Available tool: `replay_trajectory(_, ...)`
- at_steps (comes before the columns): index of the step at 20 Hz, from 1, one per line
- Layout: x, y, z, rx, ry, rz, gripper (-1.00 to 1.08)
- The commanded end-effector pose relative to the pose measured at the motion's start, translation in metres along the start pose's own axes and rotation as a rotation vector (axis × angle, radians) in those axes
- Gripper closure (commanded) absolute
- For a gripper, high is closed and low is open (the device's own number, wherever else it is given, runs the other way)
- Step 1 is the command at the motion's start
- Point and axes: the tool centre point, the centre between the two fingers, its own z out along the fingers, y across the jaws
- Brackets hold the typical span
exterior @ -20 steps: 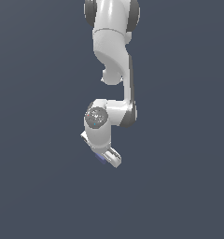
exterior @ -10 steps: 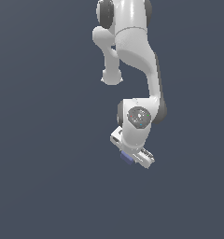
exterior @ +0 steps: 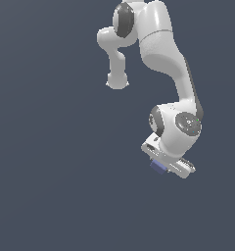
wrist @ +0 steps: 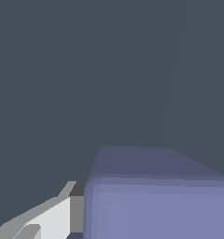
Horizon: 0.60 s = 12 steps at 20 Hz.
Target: Pick up the object and move it to a goal position.
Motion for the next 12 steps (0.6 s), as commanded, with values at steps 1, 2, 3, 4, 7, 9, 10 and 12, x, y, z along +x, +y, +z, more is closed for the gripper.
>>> replay_trajectory(1, -0.010, -0.015, -0.001, 0.000, 0.001, 0.002, 1.08)
replay_trajectory(2, -0.013, -0.020, -0.002, 0.000, 0.001, 0.002, 1.08)
replay_trajectory(3, -0.015, -0.023, -0.002, 0.000, 0.001, 0.002, 1.08)
replay_trajectory(4, -0.018, -0.027, -0.002, 0.000, 0.001, 0.002, 1.08)
replay_trajectory(7, -0.022, -0.034, -0.003, 0.000, 0.001, 0.002, 1.08)
replay_trajectory(9, -0.024, -0.037, -0.003, 0.000, 0.001, 0.002, 1.08)
replay_trajectory(10, -0.024, -0.038, -0.003, 0.000, 0.001, 0.002, 1.08)
replay_trajectory(12, -0.025, -0.039, -0.003, 0.000, 0.001, 0.002, 1.08)
